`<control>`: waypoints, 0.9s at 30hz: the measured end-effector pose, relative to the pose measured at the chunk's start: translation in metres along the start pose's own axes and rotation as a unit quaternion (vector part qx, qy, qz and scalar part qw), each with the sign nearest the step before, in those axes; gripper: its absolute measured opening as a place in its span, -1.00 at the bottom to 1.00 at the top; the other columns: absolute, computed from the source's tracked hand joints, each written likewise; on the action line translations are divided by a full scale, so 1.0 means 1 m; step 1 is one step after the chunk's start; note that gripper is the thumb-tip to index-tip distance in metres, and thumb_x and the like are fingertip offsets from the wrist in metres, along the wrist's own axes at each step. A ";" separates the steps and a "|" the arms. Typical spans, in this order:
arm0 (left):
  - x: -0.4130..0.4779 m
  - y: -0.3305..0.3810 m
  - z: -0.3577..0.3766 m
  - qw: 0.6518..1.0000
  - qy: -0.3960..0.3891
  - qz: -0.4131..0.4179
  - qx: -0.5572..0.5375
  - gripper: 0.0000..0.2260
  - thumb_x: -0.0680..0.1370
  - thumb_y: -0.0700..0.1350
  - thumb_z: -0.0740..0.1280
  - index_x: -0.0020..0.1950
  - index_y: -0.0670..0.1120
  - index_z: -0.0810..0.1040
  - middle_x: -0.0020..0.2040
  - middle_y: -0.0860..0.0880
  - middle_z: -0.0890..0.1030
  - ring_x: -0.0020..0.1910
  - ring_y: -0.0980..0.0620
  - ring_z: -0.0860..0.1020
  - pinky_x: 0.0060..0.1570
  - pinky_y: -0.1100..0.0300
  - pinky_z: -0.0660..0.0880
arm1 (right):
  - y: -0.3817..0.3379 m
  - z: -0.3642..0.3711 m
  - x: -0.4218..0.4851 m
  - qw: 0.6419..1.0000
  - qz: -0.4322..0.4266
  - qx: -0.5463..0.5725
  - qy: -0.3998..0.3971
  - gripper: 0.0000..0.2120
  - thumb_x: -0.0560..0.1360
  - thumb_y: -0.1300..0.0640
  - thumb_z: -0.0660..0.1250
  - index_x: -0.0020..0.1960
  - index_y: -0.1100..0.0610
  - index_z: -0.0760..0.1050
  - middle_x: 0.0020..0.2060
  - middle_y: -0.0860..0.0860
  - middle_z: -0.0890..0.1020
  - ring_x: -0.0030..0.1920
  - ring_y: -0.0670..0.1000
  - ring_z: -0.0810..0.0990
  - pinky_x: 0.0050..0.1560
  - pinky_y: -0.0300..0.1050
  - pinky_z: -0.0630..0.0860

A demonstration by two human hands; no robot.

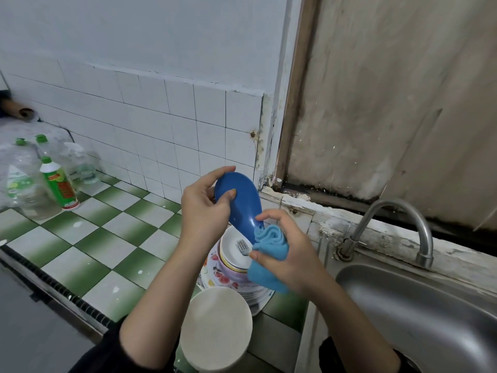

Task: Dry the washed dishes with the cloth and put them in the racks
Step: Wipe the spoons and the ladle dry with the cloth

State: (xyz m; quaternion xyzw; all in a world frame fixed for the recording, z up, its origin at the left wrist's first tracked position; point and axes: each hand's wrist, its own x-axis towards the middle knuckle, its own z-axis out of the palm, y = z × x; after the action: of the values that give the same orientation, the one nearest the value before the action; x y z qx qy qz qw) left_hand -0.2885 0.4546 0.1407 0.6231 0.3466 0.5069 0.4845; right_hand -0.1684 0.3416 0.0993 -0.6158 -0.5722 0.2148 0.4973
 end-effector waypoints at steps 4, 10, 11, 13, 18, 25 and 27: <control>-0.007 -0.010 0.003 1.000 0.008 -0.003 -0.009 -0.58 0.52 -0.38 0.33 0.01 0.20 0.60 -0.32 0.04 0.62 -0.39 0.11 0.46 -0.27 0.24 0.46 | 0.007 -0.009 -0.011 0.999 0.036 0.032 -0.003 -0.54 0.37 0.26 0.55 0.05 -0.14 0.43 -0.09 -0.21 0.54 -0.13 -0.16 0.58 -0.15 -0.25 0.56; -0.016 -0.007 0.013 0.999 -0.017 0.038 0.020 -0.57 0.53 -0.34 0.33 0.01 0.24 0.57 -0.15 0.00 0.65 -0.27 0.05 0.52 -0.18 0.12 0.51 | -0.003 -0.008 -0.005 0.994 0.020 0.095 0.041 -0.59 0.39 0.32 0.52 0.01 -0.04 0.41 -0.11 -0.26 0.51 -0.15 -0.23 0.53 -0.14 -0.31 0.51; -0.015 -0.003 0.011 0.999 -0.007 0.042 0.017 -0.58 0.52 -0.35 0.34 0.00 0.24 0.58 -0.17 0.00 0.65 -0.28 0.07 0.51 -0.19 0.14 0.50 | -0.003 -0.008 -0.005 0.994 0.022 0.098 0.039 -0.59 0.39 0.32 0.51 0.01 -0.05 0.40 -0.12 -0.26 0.51 -0.15 -0.23 0.53 -0.14 -0.30 0.51; -0.008 0.005 0.003 0.998 0.031 0.050 0.000 -0.59 0.52 -0.36 0.34 0.01 0.20 0.58 -0.19 -0.01 0.63 -0.31 0.12 0.50 -0.21 0.23 0.48 | 0.001 -0.009 -0.008 0.995 0.033 0.093 0.028 -0.59 0.40 0.31 0.52 0.02 -0.05 0.40 -0.14 -0.23 0.52 -0.16 -0.22 0.54 -0.17 -0.29 0.51; -0.003 0.007 -0.004 0.997 0.056 0.053 -0.004 -0.62 0.52 -0.35 0.33 0.03 0.17 0.59 -0.19 -0.01 0.63 -0.32 0.14 0.51 -0.21 0.27 0.49 | 0.003 -0.017 -0.012 0.998 0.041 0.056 -0.011 -0.49 0.37 0.28 0.54 0.13 -0.20 0.50 -0.02 -0.10 0.62 -0.07 -0.13 0.63 -0.12 -0.28 0.57; -0.020 -0.004 0.004 0.998 0.060 0.024 -0.001 -0.61 0.51 -0.35 0.33 0.00 0.20 0.58 -0.20 -0.08 0.64 -0.31 0.06 0.52 -0.18 0.11 0.55 | -0.010 -0.005 0.011 0.989 0.025 0.136 0.047 -0.53 0.41 0.31 0.50 0.16 -0.15 0.51 0.02 0.01 0.65 -0.05 -0.07 0.66 -0.10 -0.27 0.58; -0.011 -0.003 -0.008 0.996 0.084 0.011 -0.007 -0.60 0.51 -0.34 0.34 -0.02 0.21 0.59 -0.25 -0.04 0.62 -0.37 0.09 0.50 -0.19 0.09 0.54 | -0.002 -0.001 0.007 0.993 0.039 0.111 0.021 -0.51 0.41 0.26 0.52 0.16 -0.21 0.50 0.02 -0.07 0.63 -0.04 -0.10 0.64 -0.08 -0.26 0.58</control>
State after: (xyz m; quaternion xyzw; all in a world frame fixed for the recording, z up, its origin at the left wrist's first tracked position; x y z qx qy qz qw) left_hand -0.2983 0.4472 0.1348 0.5786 0.3757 0.5652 0.4523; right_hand -0.1669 0.3472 0.1033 -0.5832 -0.5098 0.2831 0.5656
